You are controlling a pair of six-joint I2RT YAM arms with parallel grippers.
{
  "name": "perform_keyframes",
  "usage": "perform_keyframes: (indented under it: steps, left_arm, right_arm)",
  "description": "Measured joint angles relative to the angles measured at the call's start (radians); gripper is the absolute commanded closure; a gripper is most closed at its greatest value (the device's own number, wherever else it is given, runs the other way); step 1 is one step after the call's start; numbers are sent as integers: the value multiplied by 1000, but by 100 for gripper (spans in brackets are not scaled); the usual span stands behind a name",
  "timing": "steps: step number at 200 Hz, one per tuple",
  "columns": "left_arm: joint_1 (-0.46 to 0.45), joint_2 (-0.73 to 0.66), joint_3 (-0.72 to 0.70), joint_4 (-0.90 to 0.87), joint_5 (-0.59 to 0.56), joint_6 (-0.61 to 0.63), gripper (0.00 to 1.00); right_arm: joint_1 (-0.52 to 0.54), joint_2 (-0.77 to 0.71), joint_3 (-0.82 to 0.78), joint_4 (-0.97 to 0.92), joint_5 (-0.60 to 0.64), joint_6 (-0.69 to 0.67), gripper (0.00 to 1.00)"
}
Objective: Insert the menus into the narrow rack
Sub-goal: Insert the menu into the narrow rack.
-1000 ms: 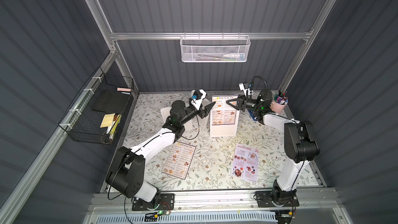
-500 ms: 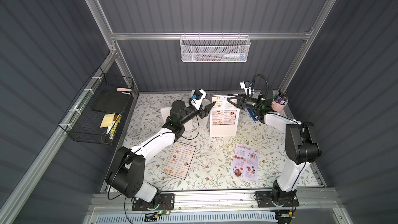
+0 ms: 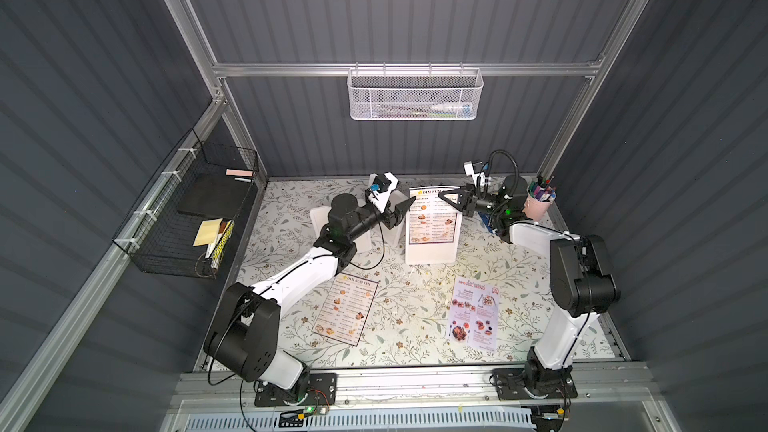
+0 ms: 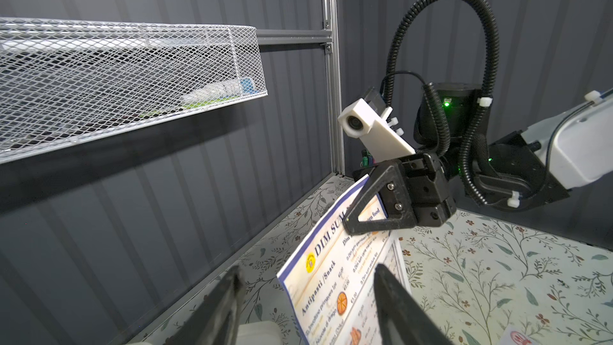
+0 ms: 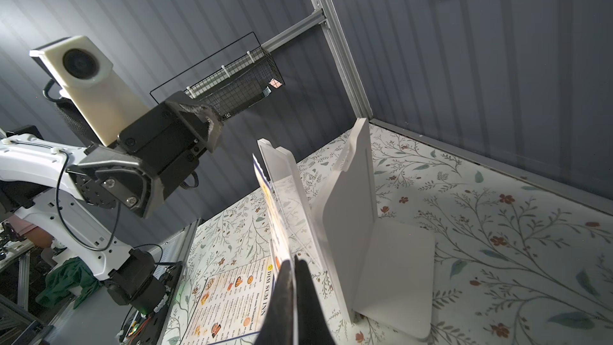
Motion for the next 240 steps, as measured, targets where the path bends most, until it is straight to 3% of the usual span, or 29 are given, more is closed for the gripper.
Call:
perform_keyframes:
  steps: [8, 22, 53, 78, 122, 147, 217, 240]
  left_arm:
    - [0, 0, 0, 0, 0, 0, 36]
    - [0, 0, -1, 0, 0, 0, 36]
    - [0, 0, -2, 0, 0, 0, 36]
    - [0, 0, -2, 0, 0, 0, 36]
    - [0, 0, -2, 1, 0, 0, 36]
    - [0, 0, -2, 0, 0, 0, 36]
    - [0, 0, -2, 0, 0, 0, 36]
    - [0, 0, -2, 0, 0, 0, 36]
  right_arm:
    - [0, 0, -6, 13, 0, 6, 90]
    - [0, 0, -8, 25, 1, 15, 66]
    - [0, 0, -8, 33, 14, 10, 55]
    - [0, -5, -1, -3, 37, 1, 57]
    - [0, -24, 39, -48, 56, -20, 87]
    - [0, -33, 40, -50, 54, -18, 96]
    - [0, -33, -56, 32, 56, -13, 94]
    - [0, -32, -63, 45, 55, -9, 85]
